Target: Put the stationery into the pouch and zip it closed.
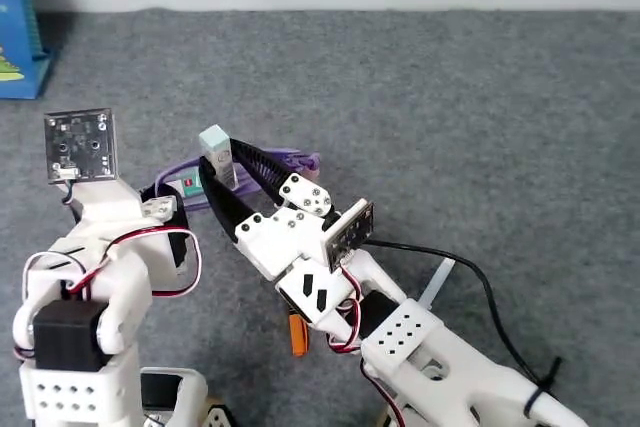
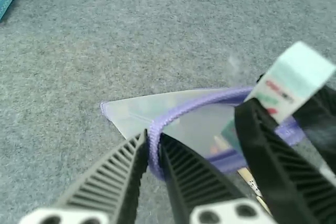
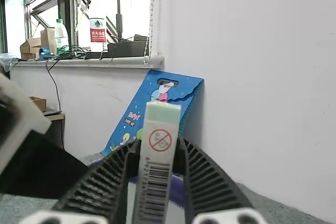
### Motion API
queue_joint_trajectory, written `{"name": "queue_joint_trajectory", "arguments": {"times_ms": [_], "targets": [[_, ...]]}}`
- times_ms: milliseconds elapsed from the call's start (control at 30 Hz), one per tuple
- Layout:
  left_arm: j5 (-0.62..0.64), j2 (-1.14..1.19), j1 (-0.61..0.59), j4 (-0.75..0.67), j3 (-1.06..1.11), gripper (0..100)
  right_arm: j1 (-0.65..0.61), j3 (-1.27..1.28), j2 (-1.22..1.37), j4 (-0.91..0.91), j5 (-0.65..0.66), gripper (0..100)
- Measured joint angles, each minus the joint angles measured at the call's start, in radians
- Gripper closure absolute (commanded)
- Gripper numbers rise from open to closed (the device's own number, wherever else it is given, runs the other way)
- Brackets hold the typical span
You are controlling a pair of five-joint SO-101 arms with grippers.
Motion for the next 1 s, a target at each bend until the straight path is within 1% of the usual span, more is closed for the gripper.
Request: {"name": "queue_joint_trajectory", "arguments": {"times_ms": [67,133,367,533,800,867,933,967,1000], "targets": [[0.000,0.000,0.000,0.000,0.000,99,0.000,0.012,0.000,0.000,0.028,82.7],[0.000,0.000,0.000,0.000,0.000,99,0.000,0.025,0.000,0.000,0.055,80.4],[0.000,0.000,0.002,0.000,0.000,99,0.000,0.048,-0.006,0.000,0.083,85.5],[0.003,0.000,0.002,0.000,0.000,99,0.000,0.080,-0.083,0.017,0.083,85.4],[0.003,0.000,0.002,0.000,0.000,99,0.000,0.080,-0.384,0.261,0.083,85.7],[0.003,0.000,0.002,0.000,0.000,99,0.000,0.080,-0.465,0.358,0.068,89.2],[0.003,0.000,0.002,0.000,0.000,99,0.000,0.080,-0.534,0.480,0.020,98.0],[0.003,0.000,0.002,0.000,0.000,99,0.000,0.080,-0.562,0.543,-0.005,99.8],[0.003,0.000,0.002,0.000,0.000,99,0.000,0.080,-0.582,0.603,-0.023,97.6]]}}
